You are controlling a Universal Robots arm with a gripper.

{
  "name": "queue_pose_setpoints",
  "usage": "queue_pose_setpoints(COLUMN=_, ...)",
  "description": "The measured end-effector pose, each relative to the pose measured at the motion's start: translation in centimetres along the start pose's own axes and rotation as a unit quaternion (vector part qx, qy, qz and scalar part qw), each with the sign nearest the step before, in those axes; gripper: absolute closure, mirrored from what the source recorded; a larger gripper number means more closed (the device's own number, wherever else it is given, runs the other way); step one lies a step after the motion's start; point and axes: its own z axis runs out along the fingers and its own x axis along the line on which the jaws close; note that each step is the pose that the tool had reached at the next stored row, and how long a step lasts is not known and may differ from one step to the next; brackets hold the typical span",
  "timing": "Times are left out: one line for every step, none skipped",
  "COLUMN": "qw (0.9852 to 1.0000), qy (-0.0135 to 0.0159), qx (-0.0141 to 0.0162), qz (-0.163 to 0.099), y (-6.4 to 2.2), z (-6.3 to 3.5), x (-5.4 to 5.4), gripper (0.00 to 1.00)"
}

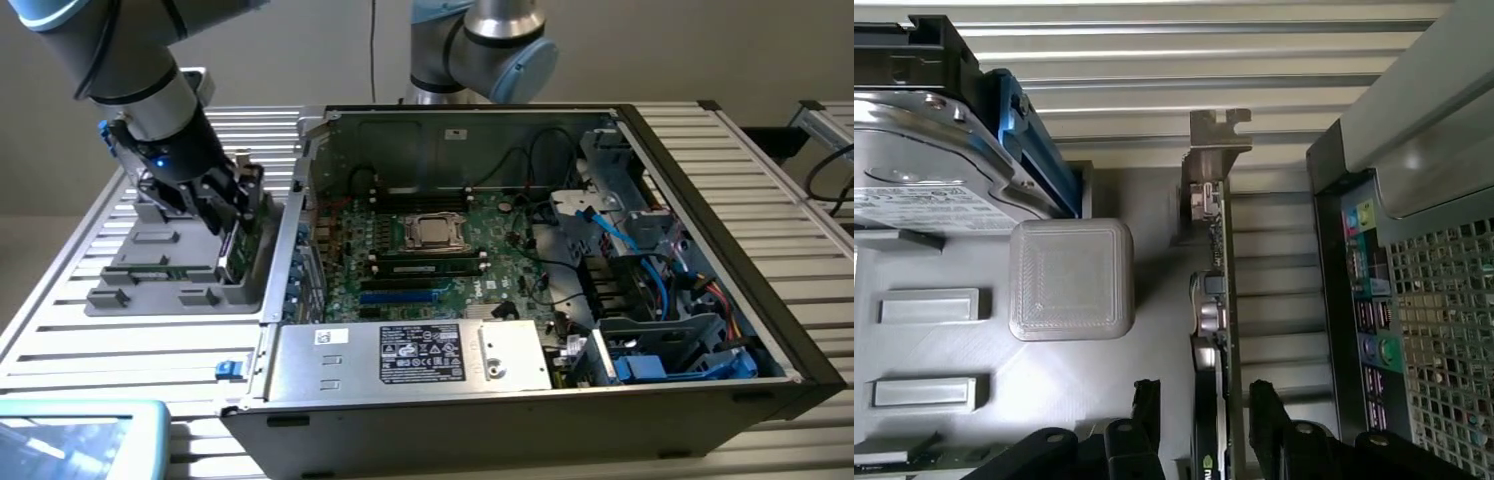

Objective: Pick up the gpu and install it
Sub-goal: 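Pick up the gpu and move the gpu toward the slot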

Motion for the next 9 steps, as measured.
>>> queue_pose_setpoints(qw=1.0, qy=0.0, qx=-0.0017, qz=0.0, y=-0.03, z=0.11, x=0.0, gripper=0.51)
queue_pose_setpoints(qw=1.0, qy=0.0001, qx=-0.0036, qz=0.001, y=-0.05, z=0.23, x=0.0, gripper=0.51)
queue_pose_setpoints(qw=1.0, qy=0.0002, qx=-0.0057, qz=0.001, y=-0.07, z=0.36, x=0.0, gripper=0.51)
queue_pose_setpoints(qw=1.0, qy=0.0003, qx=-0.0075, qz=0.001, y=-0.09, z=0.49, x=0.0, gripper=0.51)
queue_pose_setpoints(qw=1.0, qy=0.0003, qx=-0.0093, qz=0.001, y=-0.11, z=0.63, x=0.0, gripper=0.51)
queue_pose_setpoints(qw=0.9999, qy=0.0004, qx=-0.0107, qz=0.001, y=-0.14, z=0.77, x=0.0, gripper=0.51)
queue_pose_setpoints(qw=0.9999, qy=0.0004, qx=-0.0118, qz=0.001, y=-0.16, z=0.91, x=0.1, gripper=0.51)
queue_pose_setpoints(qw=0.9999, qy=0.0004, qx=-0.0128, qz=0.001, y=-0.19, z=1.06, x=0.1, gripper=0.51)
queue_pose_setpoints(qw=0.9999, qy=0.0004, qx=-0.0135, qz=0.001, y=-0.21, z=1.2, x=0.1, gripper=0.51)
